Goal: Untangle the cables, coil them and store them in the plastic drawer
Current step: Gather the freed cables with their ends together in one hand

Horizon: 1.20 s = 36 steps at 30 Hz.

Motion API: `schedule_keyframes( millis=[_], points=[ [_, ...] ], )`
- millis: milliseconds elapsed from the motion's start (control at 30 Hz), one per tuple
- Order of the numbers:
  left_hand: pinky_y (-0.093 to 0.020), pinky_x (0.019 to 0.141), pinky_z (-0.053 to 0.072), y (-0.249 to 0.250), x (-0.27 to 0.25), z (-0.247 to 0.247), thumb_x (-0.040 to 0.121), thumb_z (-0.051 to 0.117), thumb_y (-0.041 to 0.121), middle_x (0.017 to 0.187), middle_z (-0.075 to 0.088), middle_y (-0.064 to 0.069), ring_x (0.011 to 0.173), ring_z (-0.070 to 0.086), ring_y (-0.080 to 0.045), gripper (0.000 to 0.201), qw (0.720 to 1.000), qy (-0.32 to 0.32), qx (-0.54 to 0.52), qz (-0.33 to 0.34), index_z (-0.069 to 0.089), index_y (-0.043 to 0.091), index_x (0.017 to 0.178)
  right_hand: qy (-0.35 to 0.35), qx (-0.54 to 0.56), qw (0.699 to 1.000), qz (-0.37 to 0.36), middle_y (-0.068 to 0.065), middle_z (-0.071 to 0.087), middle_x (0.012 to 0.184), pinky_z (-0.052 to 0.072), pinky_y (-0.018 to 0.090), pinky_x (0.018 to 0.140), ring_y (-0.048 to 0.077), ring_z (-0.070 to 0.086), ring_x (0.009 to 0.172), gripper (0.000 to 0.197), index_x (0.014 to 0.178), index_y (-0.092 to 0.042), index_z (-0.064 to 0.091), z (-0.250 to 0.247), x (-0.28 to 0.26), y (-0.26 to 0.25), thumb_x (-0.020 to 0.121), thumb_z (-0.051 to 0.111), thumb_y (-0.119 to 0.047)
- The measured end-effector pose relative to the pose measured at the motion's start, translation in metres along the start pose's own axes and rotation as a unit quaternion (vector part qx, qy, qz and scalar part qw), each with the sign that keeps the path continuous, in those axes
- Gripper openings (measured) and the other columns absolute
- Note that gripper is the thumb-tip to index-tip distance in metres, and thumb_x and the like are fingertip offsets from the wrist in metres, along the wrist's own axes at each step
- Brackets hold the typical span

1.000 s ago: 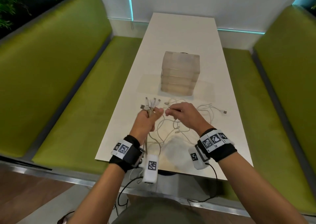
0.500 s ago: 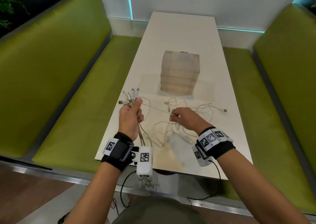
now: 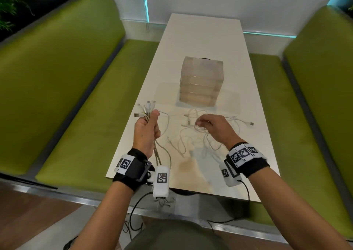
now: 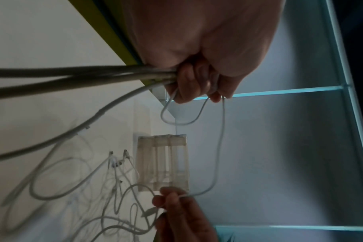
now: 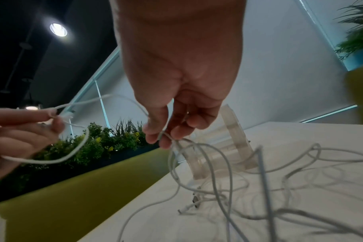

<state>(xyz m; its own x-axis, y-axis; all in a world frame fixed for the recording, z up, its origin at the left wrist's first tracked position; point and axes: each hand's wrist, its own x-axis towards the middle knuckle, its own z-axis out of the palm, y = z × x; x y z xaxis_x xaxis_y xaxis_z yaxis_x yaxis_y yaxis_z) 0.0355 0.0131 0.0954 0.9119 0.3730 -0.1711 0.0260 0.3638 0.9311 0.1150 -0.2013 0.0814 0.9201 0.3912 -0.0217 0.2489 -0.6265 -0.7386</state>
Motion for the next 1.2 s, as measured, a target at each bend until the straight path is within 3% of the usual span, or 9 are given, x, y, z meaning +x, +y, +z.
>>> schedule_keyframes(
  millis=[167, 333, 433, 533, 667, 733, 967, 1100, 1200],
  points=[
    [-0.022, 0.044, 0.023, -0.012, -0.018, 0.024, 0.074, 0.071, 0.049, 0.05, 0.031, 0.011, 0.044, 0.022, -0.008, 0.048, 0.994, -0.077, 0.08, -0.024, 0.059, 0.006, 0.093, 0.002, 0.031, 0.998, -0.062, -0.015, 0.063, 0.075, 0.05, 0.023, 0.069, 0.0, 0.061, 0.071, 0.01, 0.085, -0.023, 0.075, 0.004, -0.007, -0.025, 0.088, 0.065, -0.022],
    [-0.023, 0.045, 0.024, -0.015, -0.028, 0.038, 0.071, 0.08, 0.023, 0.052, 0.03, 0.002, 0.043, 0.024, -0.01, 0.034, 0.986, -0.112, 0.125, -0.006, 0.058, -0.002, 0.075, -0.064, 0.055, 0.994, -0.065, -0.001, 0.066, 0.074, 0.045, 0.027, 0.065, 0.007, 0.06, 0.07, 0.009, 0.084, -0.012, 0.075, 0.013, -0.011, -0.04, 0.086, 0.066, -0.012],
    [-0.01, 0.044, 0.033, -0.008, -0.03, 0.04, 0.085, 0.067, 0.002, 0.039, 0.046, 0.014, 0.035, 0.04, 0.001, 0.008, 0.985, -0.103, 0.136, 0.018, 0.062, 0.0, 0.078, -0.091, 0.024, 0.994, -0.047, 0.0, 0.064, 0.069, 0.041, 0.03, 0.063, 0.015, 0.057, 0.066, 0.019, 0.07, -0.023, 0.066, 0.013, -0.013, -0.042, 0.088, 0.065, -0.022],
    [-0.006, 0.045, 0.034, -0.003, -0.031, 0.038, 0.088, 0.063, 0.002, 0.04, 0.052, 0.016, 0.037, 0.046, 0.004, 0.005, 0.984, -0.098, 0.147, 0.038, 0.065, -0.002, 0.092, -0.087, -0.017, 0.995, -0.049, 0.009, 0.067, 0.073, 0.042, 0.036, 0.063, 0.023, 0.058, 0.068, 0.024, 0.074, -0.012, 0.067, 0.013, -0.009, -0.043, 0.086, 0.067, -0.032],
    [-0.017, 0.041, 0.026, -0.008, -0.019, 0.025, 0.087, 0.066, 0.008, 0.044, 0.044, 0.014, 0.039, 0.026, -0.003, 0.012, 0.994, -0.036, 0.098, 0.031, 0.06, 0.01, 0.076, -0.123, -0.106, 0.984, -0.066, -0.007, 0.063, 0.08, 0.036, 0.023, 0.066, -0.002, 0.049, 0.071, 0.013, 0.083, -0.016, 0.07, 0.004, 0.001, -0.031, 0.081, 0.072, -0.029],
    [-0.018, 0.041, 0.025, -0.004, -0.013, 0.016, 0.088, 0.065, 0.008, 0.05, 0.047, 0.015, 0.042, 0.025, -0.005, 0.016, 0.998, -0.003, 0.052, 0.036, 0.056, 0.011, 0.074, -0.116, -0.116, 0.986, -0.018, -0.007, 0.062, 0.084, 0.038, 0.026, 0.073, 0.003, 0.051, 0.076, 0.01, 0.086, -0.014, 0.071, -0.003, 0.002, -0.015, 0.084, 0.069, -0.024],
    [-0.018, 0.041, 0.023, 0.001, -0.011, 0.009, 0.089, 0.063, 0.01, 0.047, 0.035, 0.015, 0.042, 0.021, -0.005, 0.024, 0.997, -0.049, 0.054, 0.009, 0.052, 0.016, 0.069, -0.093, 0.066, 0.993, -0.013, -0.011, 0.065, 0.107, 0.045, 0.013, 0.076, 0.009, 0.06, 0.089, 0.038, 0.115, -0.029, 0.061, 0.003, -0.013, -0.028, 0.08, 0.074, -0.027],
    [-0.023, 0.044, 0.018, -0.006, -0.019, 0.015, 0.089, 0.064, 0.015, 0.05, 0.035, 0.009, 0.045, 0.02, -0.01, 0.014, 0.988, -0.115, 0.106, -0.015, 0.061, 0.008, 0.077, -0.152, 0.215, 0.963, -0.051, -0.001, 0.066, 0.114, 0.052, 0.028, 0.085, 0.017, 0.066, 0.097, 0.052, 0.13, -0.037, 0.049, 0.008, -0.023, -0.052, 0.084, 0.071, -0.031],
    [-0.021, 0.042, 0.02, -0.009, -0.023, 0.013, 0.088, 0.065, 0.012, 0.056, 0.043, 0.003, 0.045, 0.023, -0.01, 0.013, 0.98, -0.148, 0.129, -0.029, 0.062, 0.009, 0.076, -0.139, 0.236, 0.96, -0.061, 0.009, 0.07, 0.102, 0.054, 0.029, 0.075, 0.02, 0.069, 0.089, 0.04, 0.129, -0.036, 0.049, 0.004, -0.028, -0.062, 0.089, 0.056, -0.041]
  ],
)
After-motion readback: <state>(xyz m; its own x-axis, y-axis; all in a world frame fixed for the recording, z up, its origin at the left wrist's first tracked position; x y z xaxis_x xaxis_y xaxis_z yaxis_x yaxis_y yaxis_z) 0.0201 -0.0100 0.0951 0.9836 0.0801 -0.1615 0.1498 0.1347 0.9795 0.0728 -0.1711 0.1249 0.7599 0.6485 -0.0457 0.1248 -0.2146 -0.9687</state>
